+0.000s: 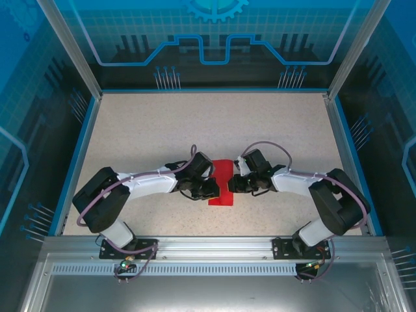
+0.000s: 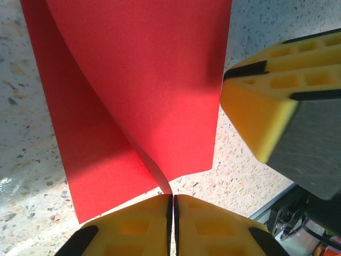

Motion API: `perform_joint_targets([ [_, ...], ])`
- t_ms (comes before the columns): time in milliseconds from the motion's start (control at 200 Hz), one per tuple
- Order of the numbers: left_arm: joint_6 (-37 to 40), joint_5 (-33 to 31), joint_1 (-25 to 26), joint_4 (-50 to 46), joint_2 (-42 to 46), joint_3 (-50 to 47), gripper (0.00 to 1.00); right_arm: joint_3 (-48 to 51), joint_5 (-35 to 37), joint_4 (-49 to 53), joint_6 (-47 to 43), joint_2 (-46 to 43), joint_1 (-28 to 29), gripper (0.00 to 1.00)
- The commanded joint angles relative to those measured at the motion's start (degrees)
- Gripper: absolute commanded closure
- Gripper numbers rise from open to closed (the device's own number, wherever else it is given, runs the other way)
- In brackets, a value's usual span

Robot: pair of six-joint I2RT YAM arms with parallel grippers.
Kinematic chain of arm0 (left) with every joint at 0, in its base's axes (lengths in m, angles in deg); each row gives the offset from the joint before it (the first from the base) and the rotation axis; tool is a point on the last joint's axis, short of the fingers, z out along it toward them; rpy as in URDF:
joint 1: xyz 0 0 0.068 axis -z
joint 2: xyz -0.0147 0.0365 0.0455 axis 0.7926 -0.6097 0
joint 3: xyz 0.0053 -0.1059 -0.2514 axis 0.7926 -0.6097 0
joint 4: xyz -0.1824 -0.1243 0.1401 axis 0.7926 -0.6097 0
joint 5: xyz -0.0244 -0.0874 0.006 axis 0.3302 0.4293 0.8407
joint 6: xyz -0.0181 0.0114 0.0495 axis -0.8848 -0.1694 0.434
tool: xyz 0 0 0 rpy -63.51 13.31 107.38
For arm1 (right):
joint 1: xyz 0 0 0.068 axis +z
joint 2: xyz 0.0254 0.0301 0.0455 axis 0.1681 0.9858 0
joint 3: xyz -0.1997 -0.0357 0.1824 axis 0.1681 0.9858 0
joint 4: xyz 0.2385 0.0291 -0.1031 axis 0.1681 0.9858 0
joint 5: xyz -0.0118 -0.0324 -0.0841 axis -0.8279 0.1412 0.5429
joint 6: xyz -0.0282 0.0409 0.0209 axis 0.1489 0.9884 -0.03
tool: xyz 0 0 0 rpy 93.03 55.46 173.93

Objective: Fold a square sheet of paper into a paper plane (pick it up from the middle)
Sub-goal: Fold the triangle a second time at the center of the table.

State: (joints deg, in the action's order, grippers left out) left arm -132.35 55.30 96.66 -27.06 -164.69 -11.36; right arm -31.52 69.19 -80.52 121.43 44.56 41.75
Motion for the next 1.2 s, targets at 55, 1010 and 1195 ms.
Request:
perform_joint_targets([
  [55,-1.47,2.14,-0.47,0.68,-1.25,1.6,0.87,-1.48,-0.24,-0.73,-1.79,1.51,-0.81,0.82],
  [1010,-1.74,5.68,-3.6,4.8,-4.75,2.03,0.74,12.54,5.69,-12.19,-5.15,-16.39,10.62,0.72],
  [1195,-1.5,6.01,-4.19,4.9,-4.96,2.12,0.7,12.12,7.74,-14.04,-4.83,-13.99,13.21,0.64],
])
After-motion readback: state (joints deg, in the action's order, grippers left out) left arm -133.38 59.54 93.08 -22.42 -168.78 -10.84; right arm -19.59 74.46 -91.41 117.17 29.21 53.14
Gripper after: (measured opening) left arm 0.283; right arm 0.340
